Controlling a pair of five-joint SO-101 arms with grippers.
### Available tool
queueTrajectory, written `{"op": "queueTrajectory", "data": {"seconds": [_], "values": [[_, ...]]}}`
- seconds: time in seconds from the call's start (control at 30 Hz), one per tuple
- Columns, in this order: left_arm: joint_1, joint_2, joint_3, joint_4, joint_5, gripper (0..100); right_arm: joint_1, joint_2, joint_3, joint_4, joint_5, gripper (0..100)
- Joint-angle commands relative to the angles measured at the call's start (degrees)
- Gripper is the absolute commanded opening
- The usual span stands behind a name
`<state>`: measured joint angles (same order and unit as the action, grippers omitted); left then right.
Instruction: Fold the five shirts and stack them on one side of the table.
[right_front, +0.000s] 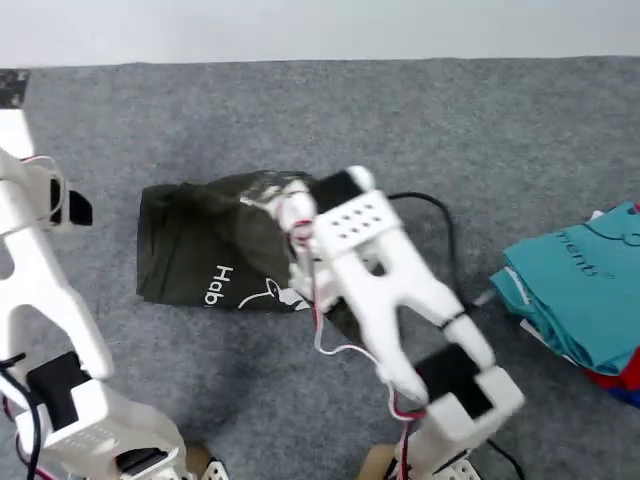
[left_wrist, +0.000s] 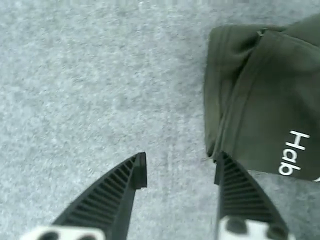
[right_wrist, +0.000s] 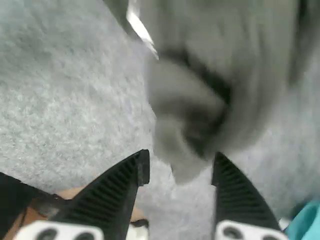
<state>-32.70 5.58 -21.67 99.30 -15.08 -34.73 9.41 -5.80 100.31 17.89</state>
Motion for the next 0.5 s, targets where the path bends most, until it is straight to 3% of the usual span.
{"op": "queueTrajectory", "data": {"seconds": [0.0, 0.47], "values": [[-1.9, -0.3, 0.0, -0.3, -1.9, 23, -2.5, 4.5, -8.6, 2.0, 3.7, 23.5], [-4.7, -0.2, 4.9, -1.7, -3.6, 23, -2.4, 23.6, -18.7, 1.6, 5.8, 23.5]]}}
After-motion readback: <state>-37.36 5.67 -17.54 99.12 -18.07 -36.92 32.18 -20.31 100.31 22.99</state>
